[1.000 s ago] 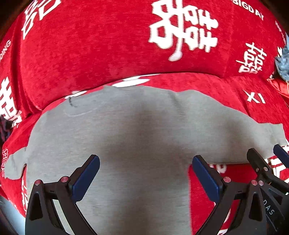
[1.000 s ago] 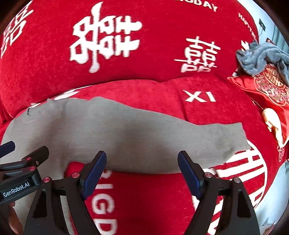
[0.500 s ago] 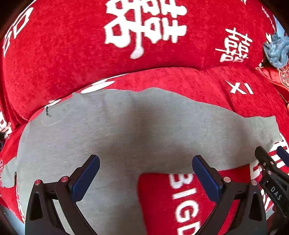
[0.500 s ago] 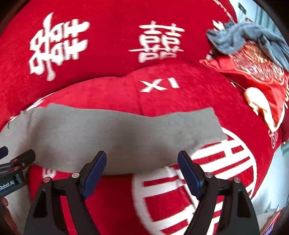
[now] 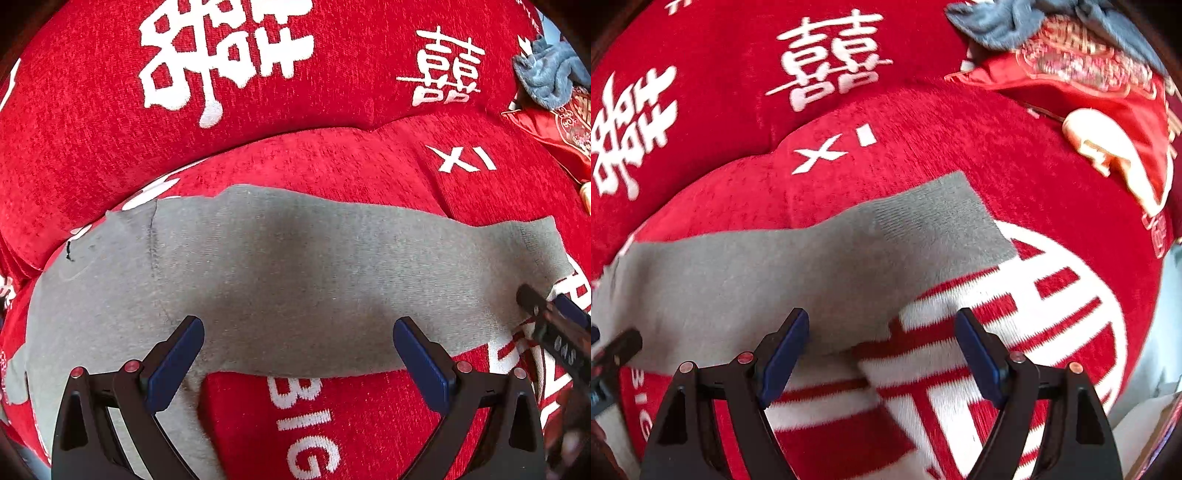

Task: Fold small clothes
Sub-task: 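Move the right gripper to the sweater sleeve cuff and grasp it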

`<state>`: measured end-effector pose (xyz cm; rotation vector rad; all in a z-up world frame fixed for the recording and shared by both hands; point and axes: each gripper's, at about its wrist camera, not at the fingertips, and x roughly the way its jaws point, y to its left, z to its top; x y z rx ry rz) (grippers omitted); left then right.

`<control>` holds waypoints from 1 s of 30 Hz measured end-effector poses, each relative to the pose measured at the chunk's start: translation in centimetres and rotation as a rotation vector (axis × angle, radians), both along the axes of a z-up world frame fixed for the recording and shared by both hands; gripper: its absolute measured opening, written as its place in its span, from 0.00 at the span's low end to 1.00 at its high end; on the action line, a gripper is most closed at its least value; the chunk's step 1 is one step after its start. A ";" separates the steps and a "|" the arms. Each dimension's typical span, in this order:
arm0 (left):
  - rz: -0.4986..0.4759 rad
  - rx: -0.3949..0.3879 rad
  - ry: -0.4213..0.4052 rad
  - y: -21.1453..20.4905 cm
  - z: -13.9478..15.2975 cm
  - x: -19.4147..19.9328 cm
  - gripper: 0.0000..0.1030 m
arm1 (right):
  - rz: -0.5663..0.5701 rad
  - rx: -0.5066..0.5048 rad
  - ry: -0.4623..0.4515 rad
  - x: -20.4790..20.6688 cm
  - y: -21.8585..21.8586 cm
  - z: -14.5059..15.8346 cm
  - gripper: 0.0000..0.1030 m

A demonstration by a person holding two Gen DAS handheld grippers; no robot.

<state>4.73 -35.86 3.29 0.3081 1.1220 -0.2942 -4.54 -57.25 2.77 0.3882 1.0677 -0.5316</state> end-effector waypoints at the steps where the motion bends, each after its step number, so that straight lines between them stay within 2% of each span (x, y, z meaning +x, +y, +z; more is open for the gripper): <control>1: 0.000 -0.001 0.000 0.0 -0.1 0.0 1.00 | 0.001 -0.012 -0.028 0.2 -0.3 0.1 0.81; 3: 0.005 -0.003 -0.003 0.3 -0.2 0.2 1.00 | -0.004 -0.020 -0.056 0.9 -1.1 0.1 0.79; 4: 0.014 -0.008 -0.003 0.5 -0.2 0.5 1.00 | -0.010 -0.031 -0.066 1.2 -1.5 0.0 0.71; 6: 0.032 -0.024 0.000 1.2 -0.1 1.0 1.00 | -0.009 -0.040 -0.074 1.8 -2.4 -0.3 0.30; 7: 0.048 -0.037 -0.001 1.7 0.1 1.4 1.00 | -0.006 -0.003 -0.080 1.9 -3.0 -0.5 0.06; 9: 0.076 -0.056 -0.009 3.0 0.4 2.1 1.00 | -0.017 0.047 -0.150 1.0 -3.7 -0.1 0.06; 12: 0.138 -0.072 -0.018 5.1 0.5 3.4 1.00 | -0.027 0.018 -0.278 -1.6 -3.2 2.1 0.06; 14: 0.181 -0.070 0.005 6.1 -0.2 4.3 1.00 | -0.041 0.004 -0.324 -2.9 -2.6 3.2 0.06; 18: 0.195 -0.002 0.070 6.6 -2.7 4.9 1.00 | -0.042 -0.022 -0.318 -3.2 -1.6 3.4 0.06; 23: 0.191 -0.071 0.093 7.5 -2.5 4.0 1.00 | -0.064 -0.016 -0.316 -3.7 -1.5 3.8 0.06; 30: 0.160 -0.098 0.077 10.1 -1.3 2.7 1.00 | -0.019 -0.095 -0.336 -3.3 1.8 7.3 0.06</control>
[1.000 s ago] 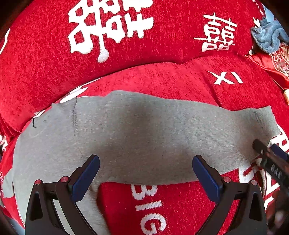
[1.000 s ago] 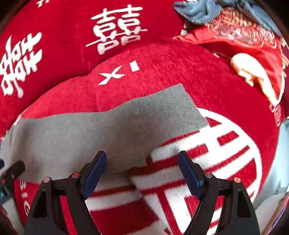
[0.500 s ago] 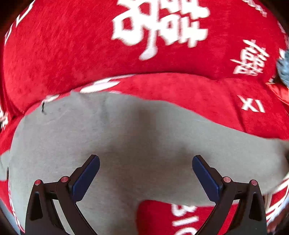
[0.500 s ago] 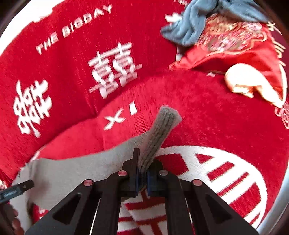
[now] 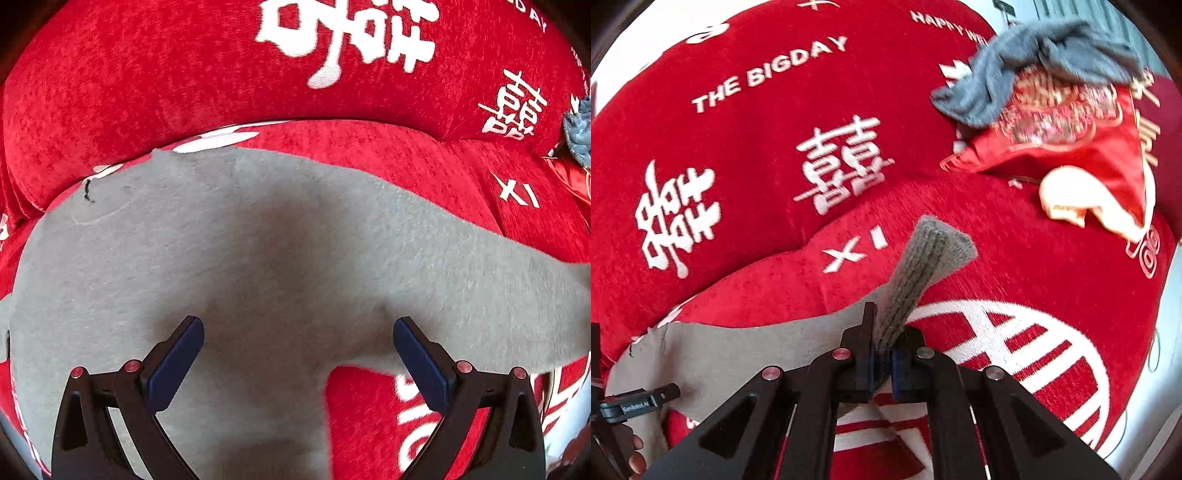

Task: Fold small clothes
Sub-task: 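Move the right gripper to the sweater sleeve cuff and grasp it, then carry the held sleeve across the sweater body and open the right gripper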

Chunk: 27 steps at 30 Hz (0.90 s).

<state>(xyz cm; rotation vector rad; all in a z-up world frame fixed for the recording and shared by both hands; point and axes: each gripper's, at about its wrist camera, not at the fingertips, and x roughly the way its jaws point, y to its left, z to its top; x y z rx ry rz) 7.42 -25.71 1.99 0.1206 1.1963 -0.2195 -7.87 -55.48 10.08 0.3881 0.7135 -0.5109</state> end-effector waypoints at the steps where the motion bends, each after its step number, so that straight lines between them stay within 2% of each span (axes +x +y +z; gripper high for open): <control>1: 0.002 -0.004 -0.003 0.6 0.3 0.0 1.00 | 0.002 -0.003 -0.011 0.1 0.7 0.7 0.06; 10: 0.057 -0.040 -0.037 7.9 2.2 -1.0 1.00 | 0.084 -0.032 -0.071 2.4 7.1 5.0 0.06; 19: 0.130 -0.059 -0.040 15.2 1.9 -2.4 1.00 | 0.184 -0.082 -0.125 4.6 14.4 9.4 0.06; 27: 0.160 -0.078 -0.030 19.3 1.4 -3.2 1.00 | 0.265 -0.116 -0.137 6.7 21.3 11.0 0.06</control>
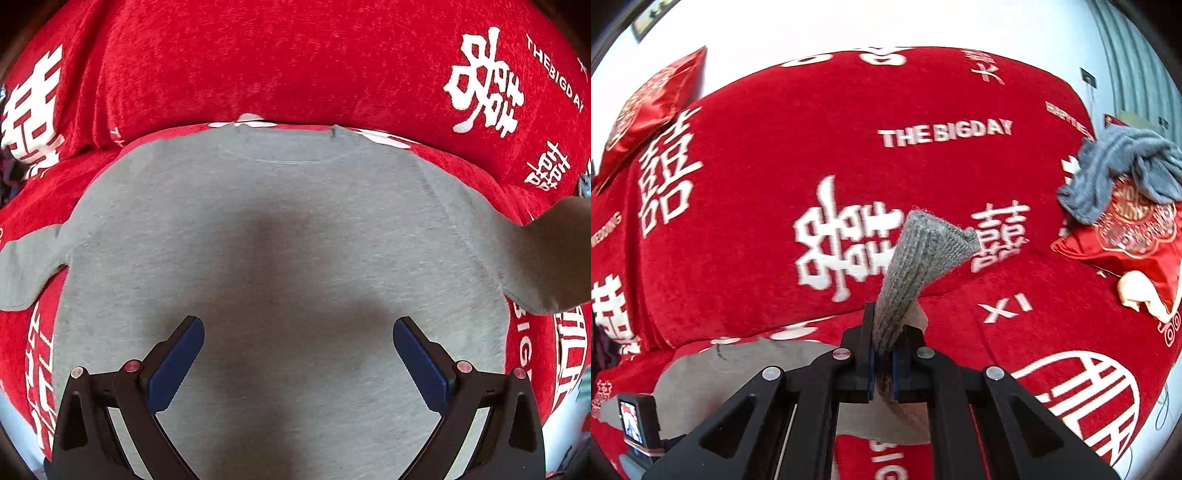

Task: Fold small clothes
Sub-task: 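Carry the held sleeve across the sweater body and open the right gripper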

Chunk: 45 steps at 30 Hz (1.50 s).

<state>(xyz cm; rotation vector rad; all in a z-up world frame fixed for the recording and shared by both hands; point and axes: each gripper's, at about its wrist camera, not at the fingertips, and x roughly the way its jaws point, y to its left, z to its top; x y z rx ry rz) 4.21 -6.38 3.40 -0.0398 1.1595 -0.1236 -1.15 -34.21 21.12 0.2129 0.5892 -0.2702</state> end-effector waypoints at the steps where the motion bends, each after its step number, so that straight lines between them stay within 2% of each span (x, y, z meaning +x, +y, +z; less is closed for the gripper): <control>1: 0.003 -0.004 -0.001 0.6 0.0 -0.1 1.00 | 0.013 -0.005 0.000 0.3 1.1 0.0 0.06; 8: 0.043 -0.032 -0.006 4.3 0.1 0.0 1.00 | 0.089 -0.031 0.020 2.3 7.4 -0.5 0.06; 14: 0.090 -0.052 -0.009 7.9 0.1 -0.2 1.00 | 0.210 -0.058 0.032 3.9 14.9 -1.3 0.06; 21: 0.177 -0.081 -0.003 13.2 -0.5 -1.1 1.00 | 0.388 -0.085 0.064 4.3 24.4 -3.7 0.06; 25: 0.231 -0.100 0.013 16.2 -1.0 -1.8 1.00 | 0.458 -0.098 0.102 4.3 28.2 -5.7 0.06; 32: 0.305 -0.124 0.023 19.9 -1.8 -2.7 1.00 | 0.529 -0.106 0.175 4.1 32.7 -9.5 0.06; 43: 0.383 -0.143 0.035 23.3 -2.7 -3.6 1.00 | 0.582 -0.074 0.292 4.7 35.3 -14.1 0.06; 45: 0.404 -0.146 0.029 24.0 -2.6 -3.9 1.00 | 0.611 -0.029 0.317 4.9 35.5 -14.8 0.10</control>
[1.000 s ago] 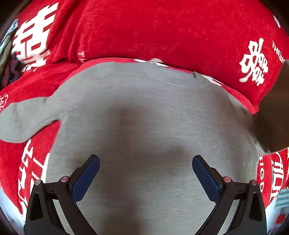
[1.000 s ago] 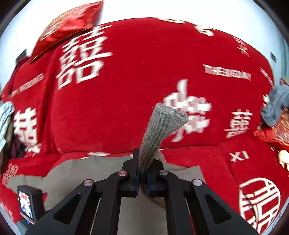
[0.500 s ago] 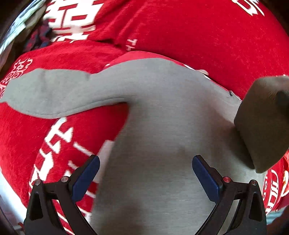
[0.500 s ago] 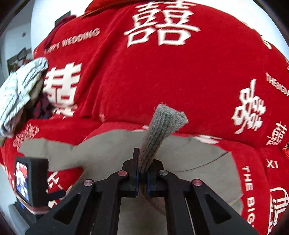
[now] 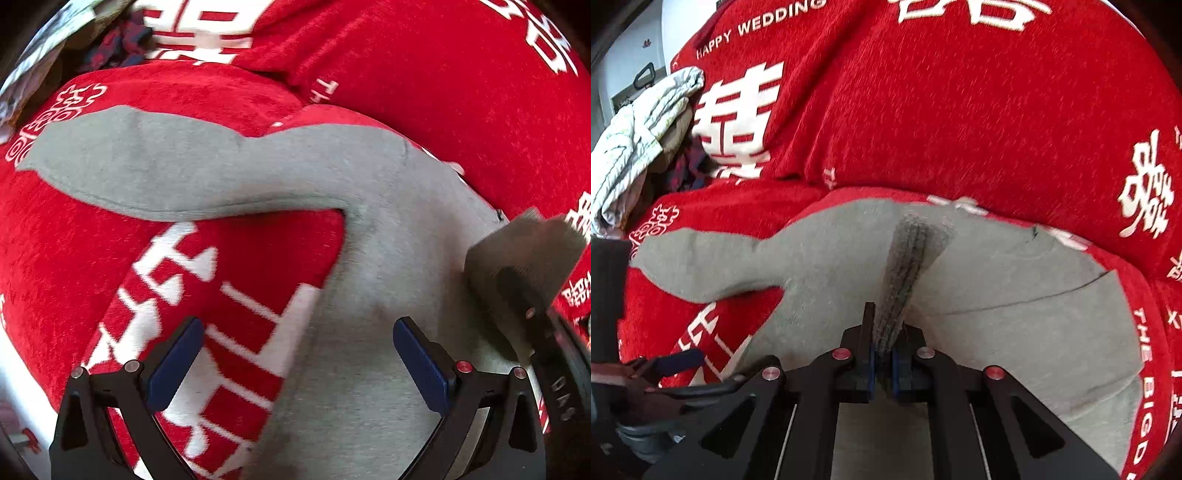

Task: Fold small clothes
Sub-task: 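Carry the held sleeve across the sweater body and open the right gripper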

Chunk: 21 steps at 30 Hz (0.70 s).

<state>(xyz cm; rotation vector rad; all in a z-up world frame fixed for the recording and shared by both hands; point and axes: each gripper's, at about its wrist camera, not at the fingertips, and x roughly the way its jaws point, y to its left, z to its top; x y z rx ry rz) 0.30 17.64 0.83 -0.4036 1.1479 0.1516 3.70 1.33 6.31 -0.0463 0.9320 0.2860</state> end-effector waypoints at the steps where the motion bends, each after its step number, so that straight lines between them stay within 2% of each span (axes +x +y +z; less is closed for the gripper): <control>1: 0.020 0.005 -0.003 0.6 0.1 -0.3 1.00 | 0.014 0.016 0.019 0.1 0.2 -0.3 0.12; 4: 0.075 0.051 -0.013 2.0 0.6 -0.9 1.00 | 0.092 0.080 0.076 0.0 1.1 -0.8 0.19; 6: 0.106 0.063 -0.022 2.9 1.1 -1.3 1.00 | 0.154 0.180 0.099 -0.3 1.0 -0.1 0.22; 7: 0.125 0.066 -0.028 3.4 1.4 -1.4 1.00 | 0.166 0.216 0.100 -0.5 0.6 0.4 0.27; 10: 0.182 0.081 -0.055 4.5 2.9 -1.7 1.00 | 0.153 0.287 0.052 -0.9 -1.9 2.6 0.51; 11: 0.185 0.081 -0.062 4.4 3.2 -1.7 1.00 | 0.135 0.292 0.019 -1.2 -3.3 3.4 0.57; 12: 0.177 0.080 -0.071 4.0 3.7 -1.6 1.00 | 0.115 0.275 -0.012 -1.4 -4.7 4.0 0.58; 14: 0.119 0.088 -0.088 1.8 4.5 -1.1 1.00 | 0.050 0.182 -0.048 -1.1 -7.4 4.1 0.60; 17: -0.022 0.073 -0.091 -3.3 4.6 0.0 1.00 | -0.074 0.040 0.005 0.0 -12.0 1.9 0.60; 21: -0.233 0.092 -0.053 -11.7 2.7 1.2 1.00 | -0.177 0.001 0.110 0.7 -17.3 -2.0 0.60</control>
